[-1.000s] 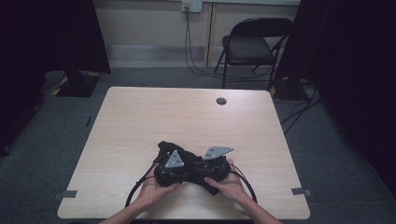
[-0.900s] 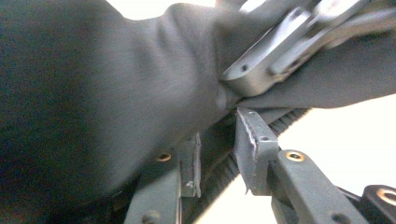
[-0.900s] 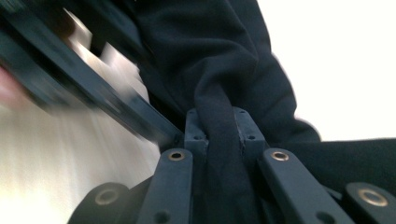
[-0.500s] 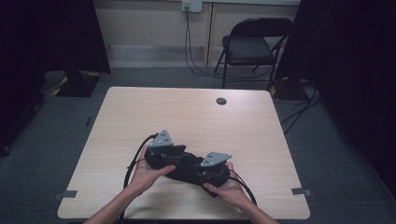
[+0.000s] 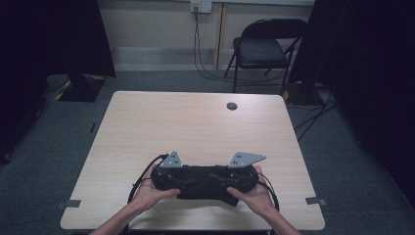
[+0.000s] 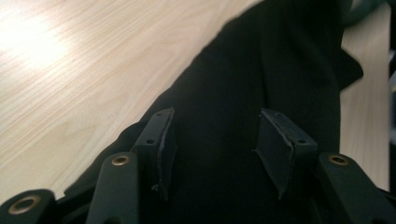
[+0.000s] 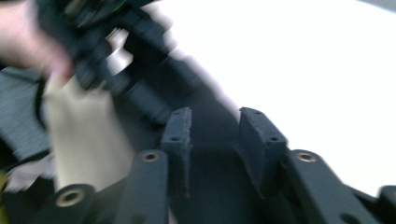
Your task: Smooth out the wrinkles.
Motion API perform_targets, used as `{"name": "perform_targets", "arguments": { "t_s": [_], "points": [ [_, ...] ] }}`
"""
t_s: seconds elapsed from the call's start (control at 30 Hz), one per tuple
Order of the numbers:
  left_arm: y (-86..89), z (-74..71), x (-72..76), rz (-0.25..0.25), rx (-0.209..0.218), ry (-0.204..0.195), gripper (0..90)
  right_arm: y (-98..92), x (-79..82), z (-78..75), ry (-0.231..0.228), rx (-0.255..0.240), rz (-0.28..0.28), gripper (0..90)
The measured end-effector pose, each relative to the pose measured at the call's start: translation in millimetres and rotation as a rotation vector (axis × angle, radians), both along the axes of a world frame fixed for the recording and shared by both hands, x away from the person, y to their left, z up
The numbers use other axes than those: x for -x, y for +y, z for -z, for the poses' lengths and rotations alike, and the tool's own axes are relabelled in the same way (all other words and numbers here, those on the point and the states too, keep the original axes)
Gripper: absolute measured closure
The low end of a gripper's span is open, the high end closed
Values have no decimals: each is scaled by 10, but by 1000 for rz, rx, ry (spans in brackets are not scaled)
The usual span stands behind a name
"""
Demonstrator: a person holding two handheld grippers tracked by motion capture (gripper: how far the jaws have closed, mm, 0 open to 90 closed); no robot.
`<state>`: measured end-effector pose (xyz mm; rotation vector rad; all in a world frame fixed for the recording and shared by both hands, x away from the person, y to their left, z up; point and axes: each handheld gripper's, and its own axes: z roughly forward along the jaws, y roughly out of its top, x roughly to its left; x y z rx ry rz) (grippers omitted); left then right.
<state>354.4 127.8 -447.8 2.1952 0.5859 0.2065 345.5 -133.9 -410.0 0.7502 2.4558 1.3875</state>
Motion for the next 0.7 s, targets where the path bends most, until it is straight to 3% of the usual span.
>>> {"name": "perform_targets", "arguments": {
  "t_s": [0.1,0.13,0.2,0.27,0.37,0.43,0.5,0.57,0.7],
  "points": [
    [-2,17,38,6,-16,-6,444,-42,-174,-58,7,12,64,660],
    [2,18,48,7,-17,-5,429,-67,-234,-26,17,26,93,646],
    [37,10,69,-4,-2,5,416,-109,-257,78,64,48,95,620],
    [79,-18,86,-12,21,26,387,-162,-167,187,83,46,73,568],
    [204,-75,147,-40,41,21,393,-253,14,322,102,58,76,448],
    [270,-58,172,-57,24,36,390,-323,111,379,81,62,92,372],
    [307,31,196,-82,15,32,392,-375,148,443,79,56,118,347],
    [276,105,172,-84,-17,46,395,-373,143,555,79,85,133,326],
    [270,188,73,-77,18,63,386,-292,66,680,71,146,170,280]
  ]
}}
